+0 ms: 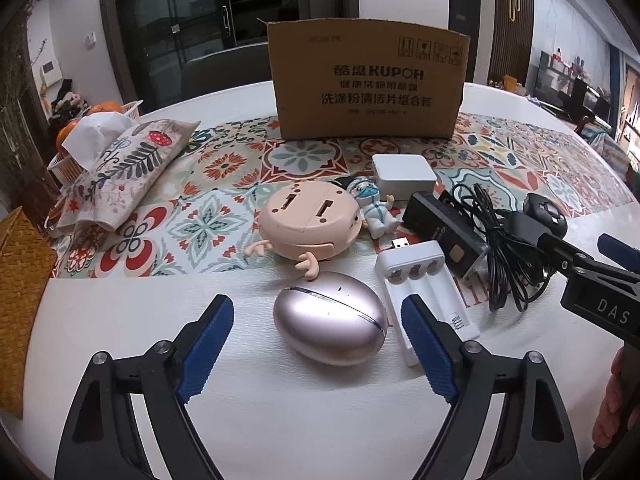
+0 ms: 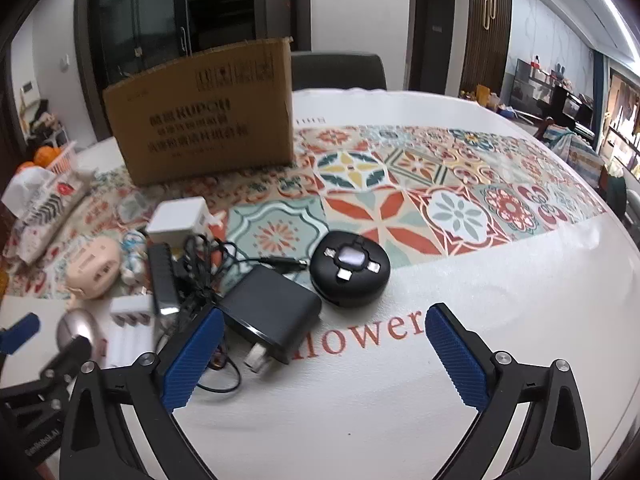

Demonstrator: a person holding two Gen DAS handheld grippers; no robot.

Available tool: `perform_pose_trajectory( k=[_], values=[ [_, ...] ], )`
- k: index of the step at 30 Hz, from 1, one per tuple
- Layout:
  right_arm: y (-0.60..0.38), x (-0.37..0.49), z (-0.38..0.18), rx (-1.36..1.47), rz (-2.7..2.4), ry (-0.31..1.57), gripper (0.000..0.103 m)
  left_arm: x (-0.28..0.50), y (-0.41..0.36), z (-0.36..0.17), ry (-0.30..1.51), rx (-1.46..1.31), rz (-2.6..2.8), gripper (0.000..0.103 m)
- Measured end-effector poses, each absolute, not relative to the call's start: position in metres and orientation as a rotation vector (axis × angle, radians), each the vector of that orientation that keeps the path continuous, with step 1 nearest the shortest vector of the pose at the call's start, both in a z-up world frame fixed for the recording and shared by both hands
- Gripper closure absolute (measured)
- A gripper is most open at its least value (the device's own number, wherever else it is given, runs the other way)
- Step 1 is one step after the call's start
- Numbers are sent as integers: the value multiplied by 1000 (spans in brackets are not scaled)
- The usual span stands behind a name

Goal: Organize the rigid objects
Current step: 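Lower the left tool to the silver egg while the right tool approaches the black adapter, then close the left gripper on the silver egg while the right gripper grasps the black adapter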

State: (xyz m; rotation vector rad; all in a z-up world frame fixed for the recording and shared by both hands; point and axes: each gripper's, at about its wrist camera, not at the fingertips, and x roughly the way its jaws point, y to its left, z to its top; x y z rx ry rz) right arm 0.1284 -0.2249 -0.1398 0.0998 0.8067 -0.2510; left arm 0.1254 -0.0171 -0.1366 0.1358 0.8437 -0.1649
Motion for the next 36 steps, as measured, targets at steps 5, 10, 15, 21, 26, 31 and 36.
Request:
perform_pose_trajectory(
  k=[5, 10, 15, 21, 26, 31, 36],
  values=[
    [-222, 129, -141, 79, -237, 809, 1, 128, -16, -141, 855, 124, -173, 24],
    [-219, 133, -143, 65, -225, 813, 1, 129, -15, -145, 870, 111, -193, 32],
    [-217, 139, -144, 57, -204, 808, 1, 132, -14, -148, 875, 105, -206, 35],
    [-214, 144, -148, 60, -172, 815, 1, 136, -16, -153, 895, 100, -223, 39],
    [-211, 147, -150, 55, -140, 811, 5, 137, -14, -155, 901, 93, -228, 39],
    [-208, 148, -151, 62, -102, 810, 12, 138, -14, -155, 895, 95, -226, 40],
    [-206, 150, -152, 62, -83, 798, 15, 138, -14, -155, 892, 94, -226, 40]
  ],
)
